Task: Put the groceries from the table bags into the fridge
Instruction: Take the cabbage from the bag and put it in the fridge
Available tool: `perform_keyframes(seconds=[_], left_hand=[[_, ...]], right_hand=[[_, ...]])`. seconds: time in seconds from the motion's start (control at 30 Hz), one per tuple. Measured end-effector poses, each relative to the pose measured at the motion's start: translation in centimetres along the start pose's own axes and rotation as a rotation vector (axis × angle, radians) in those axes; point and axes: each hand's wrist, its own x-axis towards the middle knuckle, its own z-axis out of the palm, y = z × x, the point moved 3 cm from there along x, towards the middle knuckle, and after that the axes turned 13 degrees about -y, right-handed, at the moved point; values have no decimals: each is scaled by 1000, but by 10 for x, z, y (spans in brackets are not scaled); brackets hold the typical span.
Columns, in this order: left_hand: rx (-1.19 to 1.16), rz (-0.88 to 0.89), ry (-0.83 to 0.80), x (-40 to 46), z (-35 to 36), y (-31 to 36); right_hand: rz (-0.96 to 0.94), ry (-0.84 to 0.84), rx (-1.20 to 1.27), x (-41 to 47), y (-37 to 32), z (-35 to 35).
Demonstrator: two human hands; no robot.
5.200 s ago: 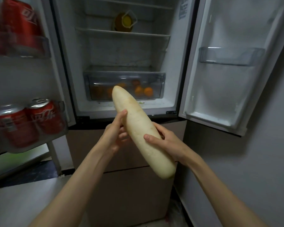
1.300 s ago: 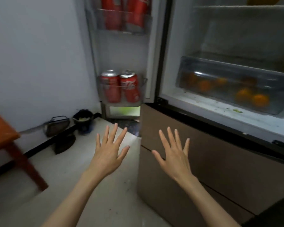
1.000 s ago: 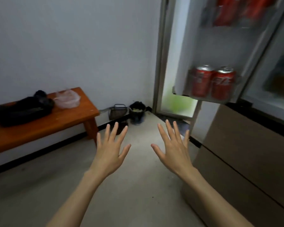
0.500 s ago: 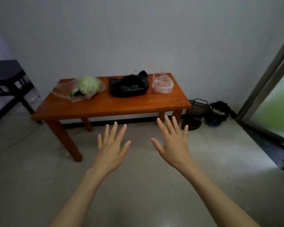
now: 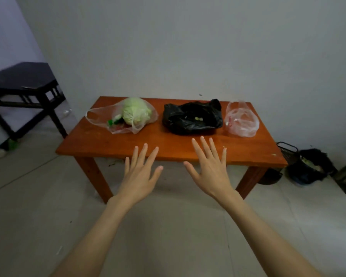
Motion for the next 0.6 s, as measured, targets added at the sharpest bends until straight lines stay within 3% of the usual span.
perform_keyframes(seconds=[0.33, 0.6], left_hand=[[-100, -88, -78, 105, -32, -93], [-56, -79, -127, 204, -72, -215]], right_hand=[[-48, -100, -14, 147, -39, 44], [15, -132, 35, 279, -90, 99]])
